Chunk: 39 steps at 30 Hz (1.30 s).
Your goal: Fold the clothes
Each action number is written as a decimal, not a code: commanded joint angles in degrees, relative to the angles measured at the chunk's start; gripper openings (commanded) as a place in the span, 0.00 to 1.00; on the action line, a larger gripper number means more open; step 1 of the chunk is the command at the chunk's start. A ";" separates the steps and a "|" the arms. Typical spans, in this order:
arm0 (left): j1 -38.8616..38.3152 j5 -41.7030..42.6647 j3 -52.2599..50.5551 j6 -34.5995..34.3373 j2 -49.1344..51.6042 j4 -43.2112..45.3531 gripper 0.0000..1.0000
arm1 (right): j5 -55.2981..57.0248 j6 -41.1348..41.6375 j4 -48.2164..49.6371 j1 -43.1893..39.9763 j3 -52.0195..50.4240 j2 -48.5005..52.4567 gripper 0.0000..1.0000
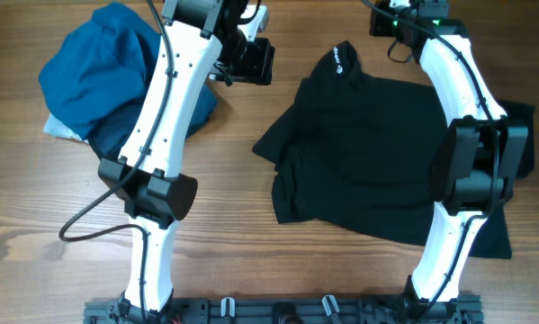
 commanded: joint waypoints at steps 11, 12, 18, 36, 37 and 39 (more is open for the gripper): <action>0.04 -0.31 0.00 -0.13 -0.98 -0.02 0.65 | -1.81 6.27 -3.32 5.86 -13.46 1.75 0.12; 0.04 -0.31 0.00 -0.15 -0.98 -0.02 0.65 | -1.46 6.32 -2.27 5.60 -13.16 1.55 0.08; 0.04 -0.31 0.00 -0.15 -0.98 -0.02 0.65 | -1.33 6.10 0.13 1.46 -7.80 -0.90 0.04; 0.04 -0.31 0.00 -0.15 -0.98 0.37 0.67 | 0.11 6.78 -6.97 2.91 -6.29 5.20 0.55; 0.04 -0.31 0.00 -0.15 -0.98 0.31 0.67 | 1.68 8.24 -6.75 3.37 -6.29 6.21 0.50; 0.04 -0.31 0.00 -0.15 -0.98 0.07 0.67 | 3.48 9.57 -6.21 3.87 -6.27 7.32 0.42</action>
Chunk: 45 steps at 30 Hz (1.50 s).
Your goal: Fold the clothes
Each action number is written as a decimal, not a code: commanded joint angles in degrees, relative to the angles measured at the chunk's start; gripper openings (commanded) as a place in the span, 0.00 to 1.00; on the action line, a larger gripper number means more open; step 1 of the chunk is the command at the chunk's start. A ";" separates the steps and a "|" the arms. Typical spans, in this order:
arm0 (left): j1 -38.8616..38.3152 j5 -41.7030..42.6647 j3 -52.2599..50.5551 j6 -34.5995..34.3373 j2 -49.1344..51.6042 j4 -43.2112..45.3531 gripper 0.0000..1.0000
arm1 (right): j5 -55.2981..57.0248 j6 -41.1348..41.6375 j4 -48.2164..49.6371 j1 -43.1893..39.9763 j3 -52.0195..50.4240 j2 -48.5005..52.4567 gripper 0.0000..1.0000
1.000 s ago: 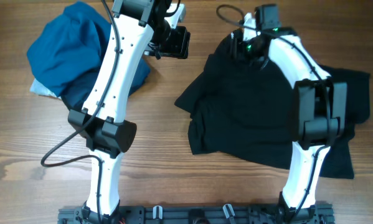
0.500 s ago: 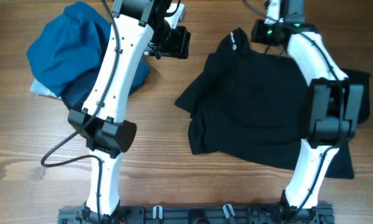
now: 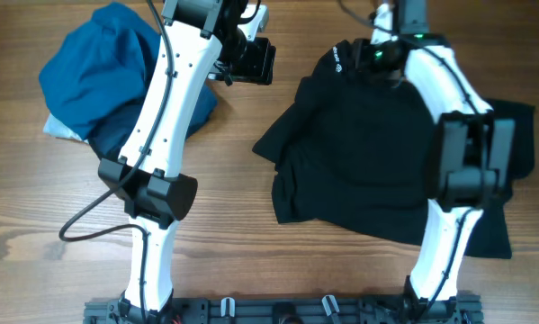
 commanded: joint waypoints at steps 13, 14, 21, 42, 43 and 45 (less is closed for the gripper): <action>0.04 -0.11 0.00 -0.15 -0.98 -0.24 0.65 | 12.41 7.58 -0.07 1.18 0.24 5.84 0.07; 0.04 -0.11 0.00 -0.15 -0.98 -0.24 0.66 | 11.13 6.60 0.11 1.18 0.46 5.57 0.04; 0.04 -0.13 0.00 -0.13 -0.98 -0.24 0.66 | 1.40 -3.89 3.54 -0.79 2.67 -3.80 0.04; -2.29 5.77 -19.87 0.44 -0.85 8.57 0.77 | -3.17 -1.33 -19.08 -2.54 0.59 -7.21 0.40; -2.67 7.30 -23.12 1.60 -0.85 10.88 0.78 | -3.15 -1.33 -20.13 -2.34 0.09 -7.21 0.41; -3.34 11.43 -29.59 3.32 -0.85 15.54 0.80 | -3.15 -1.33 -20.98 -2.12 -0.76 -7.21 0.44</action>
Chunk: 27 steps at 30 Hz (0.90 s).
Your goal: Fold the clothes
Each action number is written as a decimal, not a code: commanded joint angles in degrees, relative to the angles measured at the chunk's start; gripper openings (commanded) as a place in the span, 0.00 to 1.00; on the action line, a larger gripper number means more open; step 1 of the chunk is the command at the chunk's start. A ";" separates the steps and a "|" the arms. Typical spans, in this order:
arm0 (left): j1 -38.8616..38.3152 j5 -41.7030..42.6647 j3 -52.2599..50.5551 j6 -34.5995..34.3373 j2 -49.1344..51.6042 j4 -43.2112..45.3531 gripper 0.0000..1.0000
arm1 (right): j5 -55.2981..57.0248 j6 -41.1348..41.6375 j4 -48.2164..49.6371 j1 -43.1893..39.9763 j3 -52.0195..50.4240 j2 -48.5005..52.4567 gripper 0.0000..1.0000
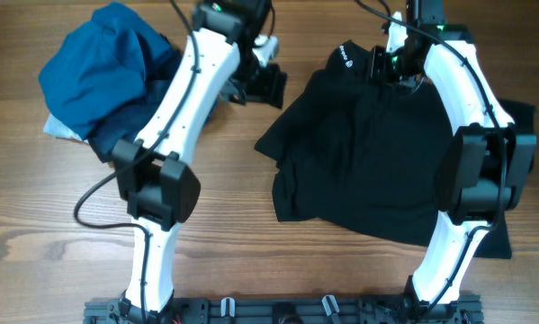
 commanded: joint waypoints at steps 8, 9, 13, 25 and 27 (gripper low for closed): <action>-3.76 9.44 -23.30 8.74 -0.61 17.31 0.69 | -5.86 1.14 -2.03 0.90 -1.53 0.20 0.44; -3.91 8.33 -24.83 8.70 -0.61 19.32 0.60 | -6.60 1.11 -2.36 0.87 -1.53 0.20 0.44; -3.96 4.17 -28.50 8.72 -0.61 24.98 0.28 | -6.86 1.14 -5.11 0.87 -1.53 0.20 0.43; 3.15 -8.81 -33.05 -0.44 -0.63 36.79 0.04 | 1.57 4.22 -12.41 0.87 -1.64 0.20 0.32; 6.23 -8.92 -33.05 -2.36 -0.63 36.98 0.04 | 4.04 5.51 -12.57 0.87 -2.32 0.22 0.30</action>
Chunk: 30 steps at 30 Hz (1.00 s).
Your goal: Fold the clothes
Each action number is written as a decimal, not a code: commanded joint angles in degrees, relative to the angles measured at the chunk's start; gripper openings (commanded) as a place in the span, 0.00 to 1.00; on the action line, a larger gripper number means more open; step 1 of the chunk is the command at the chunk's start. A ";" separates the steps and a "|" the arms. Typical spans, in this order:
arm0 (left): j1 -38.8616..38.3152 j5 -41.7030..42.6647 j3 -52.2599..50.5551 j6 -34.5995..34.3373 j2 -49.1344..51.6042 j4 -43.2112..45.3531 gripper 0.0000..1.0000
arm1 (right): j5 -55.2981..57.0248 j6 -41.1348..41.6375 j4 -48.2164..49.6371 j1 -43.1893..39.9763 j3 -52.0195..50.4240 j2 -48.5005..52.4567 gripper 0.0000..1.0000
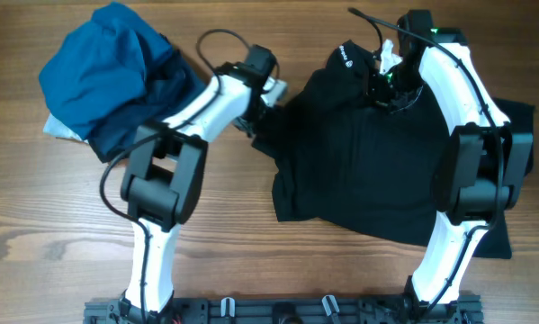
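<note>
A crumpled black garment (pixel 368 162) lies across the centre and right of the table, with a white label (pixel 341 52) near its collar. My left gripper (pixel 262 117) is low at the garment's left corner, its fingers lost against the dark cloth. My right gripper (pixel 383 85) is down on the upper part of the garment, just right of the label. Whether either one grips the cloth cannot be told. A heap of blue clothing (pixel 112 76) sits at the far left.
A pale cloth edge (pixel 55 129) pokes out under the blue heap. Part of the black garment runs under the right arm to the table's right edge (pixel 521 117). The arm bases and a rail (pixel 278 310) line the front edge.
My left gripper has moved down and slightly left, from above the table beside the garment to the garment's left corner. The right gripper has shifted only slightly on the collar area.
At first the left gripper hovered between the blue heap and the black garment, and the right gripper was at the far edge beyond the collar. The right gripper then came onto the collar area. The left gripper later neared the garment and now rests at its left corner.
</note>
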 commanded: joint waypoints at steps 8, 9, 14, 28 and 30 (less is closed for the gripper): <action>14.95 8.26 -0.31 -4.59 -1.07 0.94 0.04 | 9.22 4.04 7.96 0.15 -11.80 0.20 0.06; 14.93 11.72 -0.31 -3.45 -1.53 0.96 0.05 | 7.21 2.03 9.55 0.20 -12.90 0.22 0.05; 11.93 16.57 -0.31 -2.36 -4.61 -1.11 0.36 | -2.51 -3.54 13.62 0.22 -14.67 0.20 0.05; -0.20 5.99 -0.90 1.62 3.65 -1.38 0.85 | -2.67 -3.10 11.37 0.26 -14.67 0.20 0.38; -0.20 6.71 -0.90 1.64 5.40 -0.72 0.79 | -2.67 -3.15 11.32 0.26 -14.67 0.20 0.37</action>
